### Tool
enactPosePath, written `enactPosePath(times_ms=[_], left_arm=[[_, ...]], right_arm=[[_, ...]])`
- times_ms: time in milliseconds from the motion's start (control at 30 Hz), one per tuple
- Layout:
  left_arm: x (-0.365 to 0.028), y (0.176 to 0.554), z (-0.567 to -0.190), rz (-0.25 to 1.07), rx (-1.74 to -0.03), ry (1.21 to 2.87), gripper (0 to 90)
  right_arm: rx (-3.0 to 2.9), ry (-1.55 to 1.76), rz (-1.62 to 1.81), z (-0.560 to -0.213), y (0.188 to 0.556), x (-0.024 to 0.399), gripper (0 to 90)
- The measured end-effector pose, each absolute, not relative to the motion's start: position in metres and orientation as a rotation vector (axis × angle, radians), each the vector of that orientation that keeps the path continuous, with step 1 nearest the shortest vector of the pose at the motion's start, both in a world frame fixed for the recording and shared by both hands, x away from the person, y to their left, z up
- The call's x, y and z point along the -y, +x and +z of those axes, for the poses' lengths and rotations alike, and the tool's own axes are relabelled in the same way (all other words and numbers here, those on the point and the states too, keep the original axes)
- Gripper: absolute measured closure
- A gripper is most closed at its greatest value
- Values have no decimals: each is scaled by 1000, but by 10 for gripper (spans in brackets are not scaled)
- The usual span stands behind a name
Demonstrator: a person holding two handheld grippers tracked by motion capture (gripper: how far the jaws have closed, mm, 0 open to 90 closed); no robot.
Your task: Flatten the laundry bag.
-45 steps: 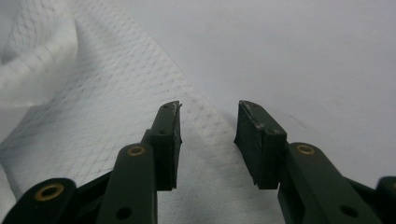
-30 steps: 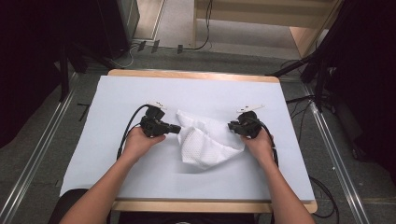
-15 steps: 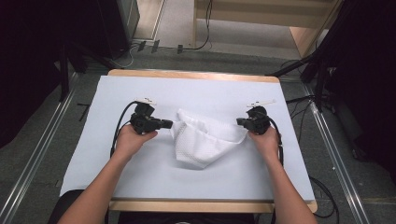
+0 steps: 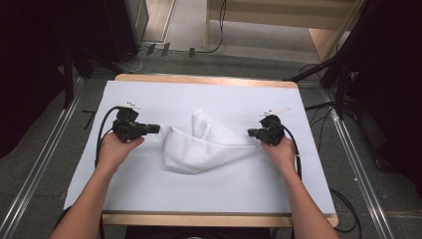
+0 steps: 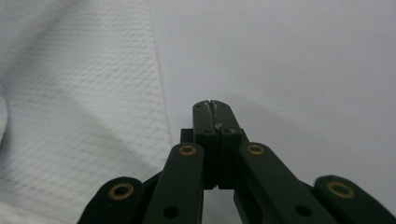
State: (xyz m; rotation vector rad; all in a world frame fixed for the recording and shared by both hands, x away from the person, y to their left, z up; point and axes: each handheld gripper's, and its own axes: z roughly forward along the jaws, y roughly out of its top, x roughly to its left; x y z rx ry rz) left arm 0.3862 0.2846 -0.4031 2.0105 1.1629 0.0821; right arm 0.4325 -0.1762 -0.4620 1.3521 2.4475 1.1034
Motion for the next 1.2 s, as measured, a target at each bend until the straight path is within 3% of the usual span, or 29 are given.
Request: enactPosePath(times_ms=[633,767,867,1200], left_arm=[[-304,368,-411,69,-1234,1955,883],[-306,365,-413,72,-1245,1949,884],[-307,364,-413,72,-1249,1946,884],[-316,362,-408,130,-1262,1892,884]], right_arm=[[-2547,1181,1087,-468,449,120,722],[-2561,1149,1083,-469,450,114,758],[-2564,1095,1048,-468,447,109,898],[-2508,1190,1093,-455,452,125,900]])
